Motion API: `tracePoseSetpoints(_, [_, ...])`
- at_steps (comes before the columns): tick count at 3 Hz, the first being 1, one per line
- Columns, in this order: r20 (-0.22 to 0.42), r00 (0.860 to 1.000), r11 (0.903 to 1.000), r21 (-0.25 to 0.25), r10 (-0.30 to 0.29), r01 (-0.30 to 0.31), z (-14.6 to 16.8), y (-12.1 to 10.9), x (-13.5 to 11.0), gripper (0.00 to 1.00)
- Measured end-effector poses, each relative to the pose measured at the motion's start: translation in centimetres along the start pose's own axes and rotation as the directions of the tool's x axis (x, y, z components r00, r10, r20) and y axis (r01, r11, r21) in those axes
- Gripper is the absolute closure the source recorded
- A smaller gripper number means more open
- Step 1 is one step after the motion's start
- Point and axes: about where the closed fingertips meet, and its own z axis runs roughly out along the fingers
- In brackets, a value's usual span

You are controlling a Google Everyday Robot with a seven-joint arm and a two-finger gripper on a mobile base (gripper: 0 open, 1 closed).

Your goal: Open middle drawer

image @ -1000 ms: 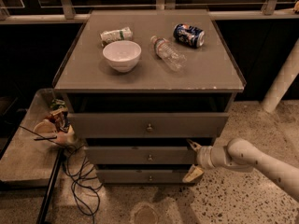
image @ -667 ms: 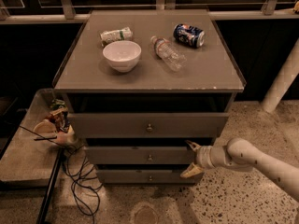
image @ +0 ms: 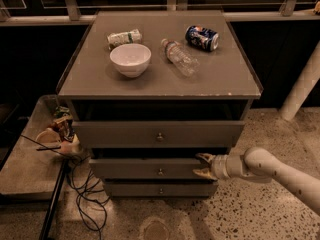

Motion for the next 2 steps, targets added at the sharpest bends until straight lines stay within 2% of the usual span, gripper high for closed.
tracePoseSetpoints(1, [0.0, 1.0, 1.0, 0.0, 0.0, 0.0, 0.0, 0.0, 0.0, 0.88])
tracePoseSetpoints(2, [0.0, 1.0, 1.0, 0.0, 0.0, 0.0, 0.01, 0.0, 0.0, 1.0])
